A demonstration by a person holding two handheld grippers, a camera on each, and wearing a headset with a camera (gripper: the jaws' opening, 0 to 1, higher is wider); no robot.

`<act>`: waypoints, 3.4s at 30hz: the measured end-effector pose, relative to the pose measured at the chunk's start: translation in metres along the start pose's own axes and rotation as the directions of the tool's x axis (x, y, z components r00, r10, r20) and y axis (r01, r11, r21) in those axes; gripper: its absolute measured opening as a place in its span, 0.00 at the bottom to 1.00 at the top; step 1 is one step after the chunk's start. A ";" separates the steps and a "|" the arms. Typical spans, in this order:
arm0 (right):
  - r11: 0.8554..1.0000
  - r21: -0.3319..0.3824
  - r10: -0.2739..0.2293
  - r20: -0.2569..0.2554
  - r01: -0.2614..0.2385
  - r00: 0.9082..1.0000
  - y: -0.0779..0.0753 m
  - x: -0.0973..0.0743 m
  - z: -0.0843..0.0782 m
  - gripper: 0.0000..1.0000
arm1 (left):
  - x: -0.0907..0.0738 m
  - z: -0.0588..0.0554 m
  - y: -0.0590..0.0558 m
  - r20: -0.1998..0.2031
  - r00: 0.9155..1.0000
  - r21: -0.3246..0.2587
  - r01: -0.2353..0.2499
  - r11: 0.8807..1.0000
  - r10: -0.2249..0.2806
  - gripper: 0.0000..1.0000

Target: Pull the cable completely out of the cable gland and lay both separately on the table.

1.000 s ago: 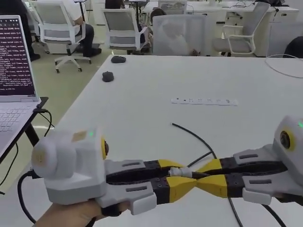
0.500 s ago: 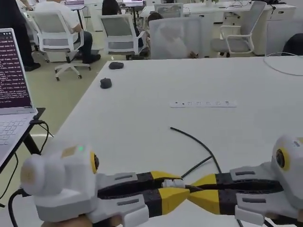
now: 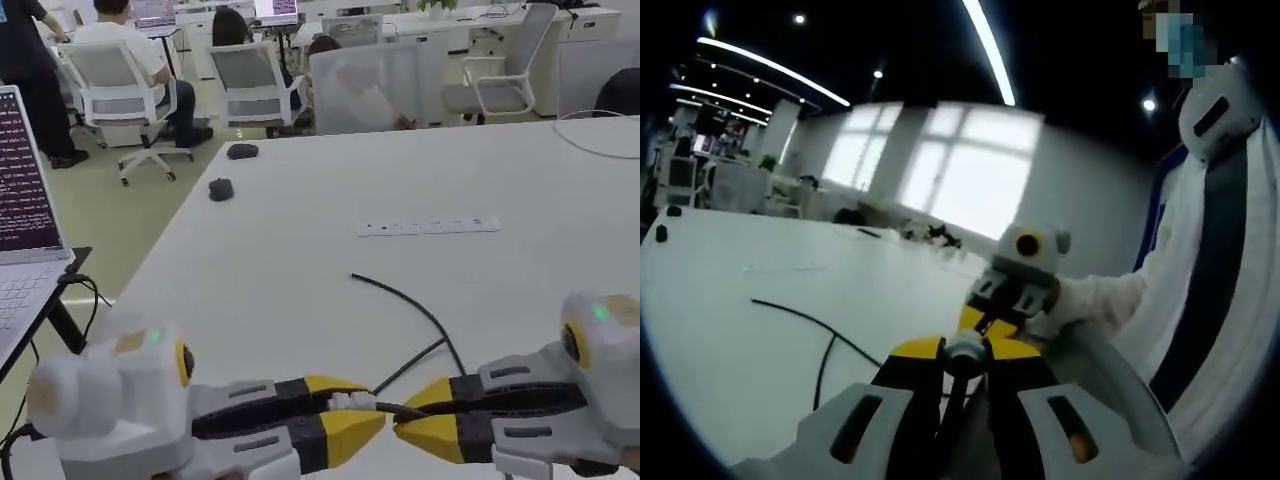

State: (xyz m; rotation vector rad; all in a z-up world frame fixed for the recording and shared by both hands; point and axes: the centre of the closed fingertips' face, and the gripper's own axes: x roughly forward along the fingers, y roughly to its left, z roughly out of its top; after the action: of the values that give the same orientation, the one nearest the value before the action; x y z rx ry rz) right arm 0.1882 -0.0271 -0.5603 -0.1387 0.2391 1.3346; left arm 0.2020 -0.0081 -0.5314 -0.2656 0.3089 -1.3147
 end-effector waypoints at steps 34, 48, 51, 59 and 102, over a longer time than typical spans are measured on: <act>0.999 -0.020 0.032 -0.055 -0.033 0.998 0.006 -0.014 0.007 0.22 | 0.007 -0.004 -0.012 -0.028 0.998 0.045 0.050 0.998 -0.049 0.16; 0.996 -0.072 0.043 -0.138 -0.053 0.990 -0.001 -0.001 -0.008 0.01 | 0.006 -0.003 -0.008 -0.017 0.999 0.008 0.043 0.999 -0.043 0.16; 0.995 -0.080 0.045 -0.134 -0.057 0.990 0.001 -0.002 -0.008 0.01 | 0.006 -0.003 -0.009 -0.016 0.999 0.020 0.045 0.999 -0.045 0.16; 0.993 -0.120 -0.003 -0.185 -0.019 0.983 -0.003 -0.008 -0.008 0.01 | 0.004 0.001 -0.009 0.002 0.999 0.040 0.039 0.998 -0.039 0.16; 0.992 -0.057 -0.121 -0.132 0.114 0.984 -0.014 -0.027 -0.016 0.01 | -0.003 0.018 -0.005 0.073 0.997 0.131 0.003 0.991 -0.013 0.16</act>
State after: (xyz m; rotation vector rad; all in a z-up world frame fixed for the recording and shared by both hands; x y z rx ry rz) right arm 0.1947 -0.0596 -0.5694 -0.2816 0.3078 1.2153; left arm 0.2033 -0.0056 -0.5128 -0.2043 0.1588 -1.3241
